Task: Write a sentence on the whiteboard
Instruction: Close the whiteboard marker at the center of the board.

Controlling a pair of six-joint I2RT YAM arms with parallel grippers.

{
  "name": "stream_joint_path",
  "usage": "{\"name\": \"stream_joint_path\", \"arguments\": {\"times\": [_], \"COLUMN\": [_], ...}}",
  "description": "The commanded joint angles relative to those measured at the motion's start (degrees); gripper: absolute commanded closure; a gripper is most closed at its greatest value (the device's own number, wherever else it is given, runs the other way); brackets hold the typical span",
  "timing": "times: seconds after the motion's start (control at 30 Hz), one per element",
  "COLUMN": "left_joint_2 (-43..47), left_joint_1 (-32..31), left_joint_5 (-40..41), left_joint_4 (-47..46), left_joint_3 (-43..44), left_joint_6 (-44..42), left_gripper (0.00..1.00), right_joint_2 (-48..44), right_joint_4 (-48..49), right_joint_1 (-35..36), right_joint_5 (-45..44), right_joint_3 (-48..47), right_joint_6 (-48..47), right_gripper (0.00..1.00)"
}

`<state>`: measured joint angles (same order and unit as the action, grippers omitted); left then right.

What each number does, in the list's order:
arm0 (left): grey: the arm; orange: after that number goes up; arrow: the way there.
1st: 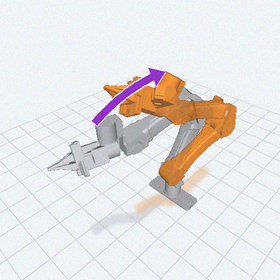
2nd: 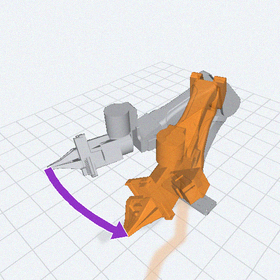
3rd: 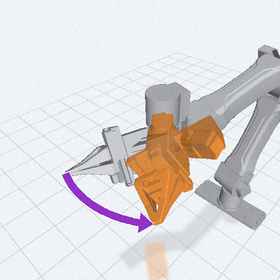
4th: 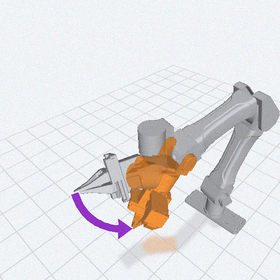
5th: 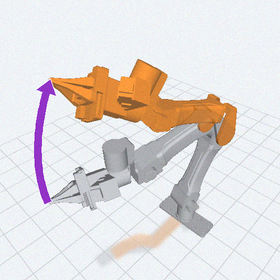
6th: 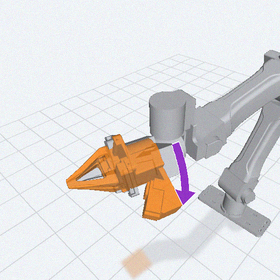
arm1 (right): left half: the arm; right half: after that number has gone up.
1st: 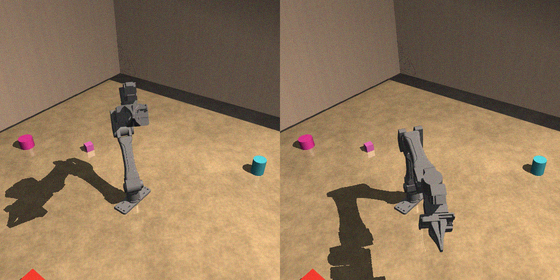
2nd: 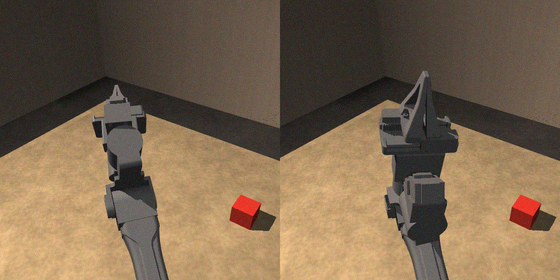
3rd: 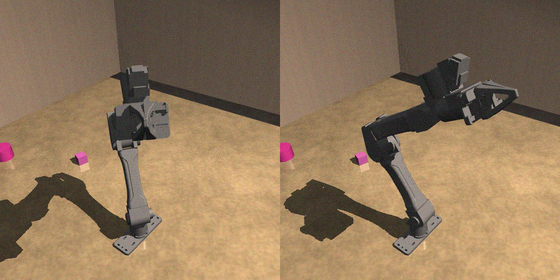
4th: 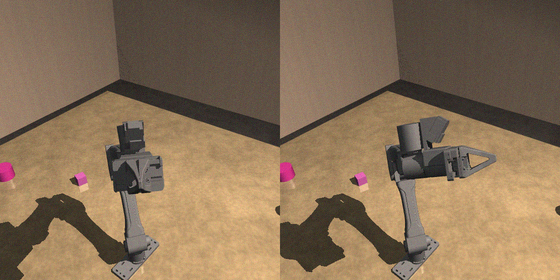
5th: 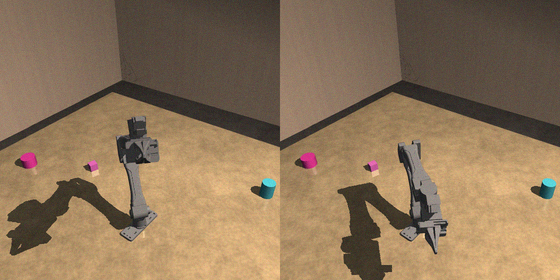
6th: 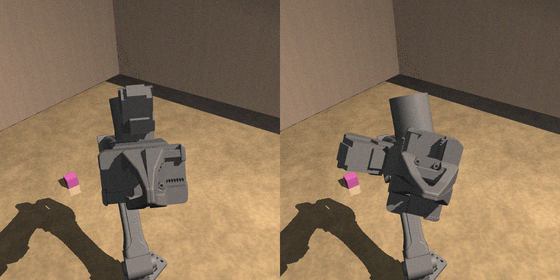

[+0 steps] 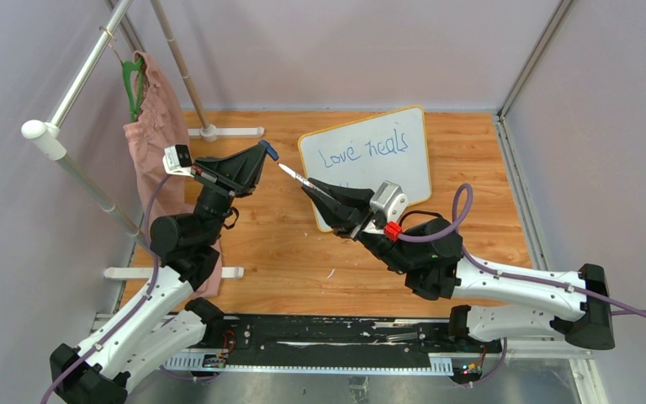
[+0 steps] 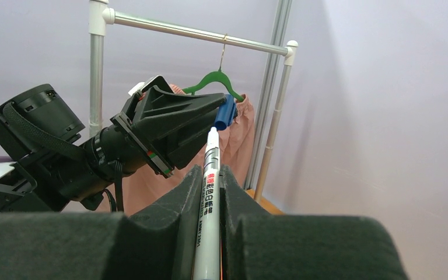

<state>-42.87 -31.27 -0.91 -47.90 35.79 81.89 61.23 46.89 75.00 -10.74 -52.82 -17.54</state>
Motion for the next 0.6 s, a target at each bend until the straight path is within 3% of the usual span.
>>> {"name": "stream_joint_path", "arguments": {"times": [0.0,0.57], "left_joint_2": [0.26,0.83], "left_joint_1": [-0.23,-0.2], "left_joint_5": [-0.43,-0.33], "left_joint_4": [-1.5,-1.5], "left_joint_3": [0.35,-0.33], "left_joint_6": [0.12,0.2], "left_gripper": [1.0,1.0], "right_joint_2": [0.09,0.67], "right_joint_4": [2.45,3.36], "right_joint_1": [0.76,0.76], "right_joint_5": [-1.25,-2.36], "right_joint_3": [-1.93,-2.15], "right_joint_6": [0.58,0.16], "right_gripper": [1.0,1.0]}}
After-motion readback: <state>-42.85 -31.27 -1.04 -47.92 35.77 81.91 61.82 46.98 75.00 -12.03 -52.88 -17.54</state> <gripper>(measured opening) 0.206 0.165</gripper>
